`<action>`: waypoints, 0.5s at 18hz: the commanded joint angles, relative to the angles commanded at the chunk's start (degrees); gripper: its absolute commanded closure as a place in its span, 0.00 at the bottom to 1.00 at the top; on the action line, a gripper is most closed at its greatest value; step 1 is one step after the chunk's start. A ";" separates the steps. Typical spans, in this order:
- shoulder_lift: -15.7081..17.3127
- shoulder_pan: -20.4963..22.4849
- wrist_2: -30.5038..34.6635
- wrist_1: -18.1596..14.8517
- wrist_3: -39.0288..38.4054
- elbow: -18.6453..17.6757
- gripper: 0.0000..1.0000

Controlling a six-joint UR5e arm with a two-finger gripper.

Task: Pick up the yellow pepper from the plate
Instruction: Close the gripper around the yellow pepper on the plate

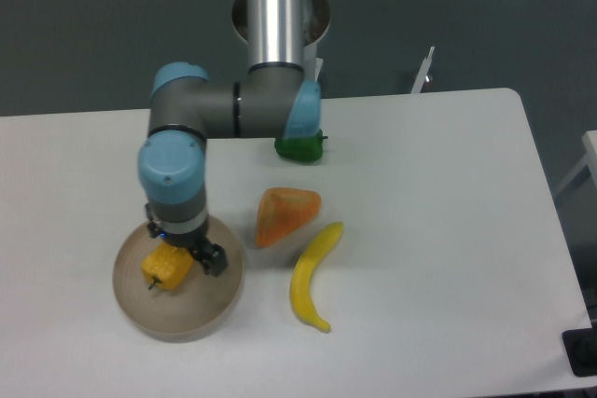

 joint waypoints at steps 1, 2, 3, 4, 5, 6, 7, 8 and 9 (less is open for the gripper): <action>-0.26 0.00 0.00 0.00 -0.79 -0.17 0.00; -0.53 0.00 0.09 0.00 -1.32 -0.26 0.00; -0.53 0.00 0.00 0.00 -1.67 -0.35 0.00; -0.62 -0.09 0.09 0.00 -2.20 -0.53 0.00; -0.79 -0.35 0.09 0.00 -2.73 -0.96 0.00; -1.14 -0.70 0.09 0.09 -3.25 -1.31 0.00; -1.32 -0.70 0.09 0.61 -4.57 -1.84 0.00; -1.41 -0.79 0.09 2.01 -5.62 -2.45 0.00; -1.41 -0.79 0.09 4.02 -6.33 -3.24 0.00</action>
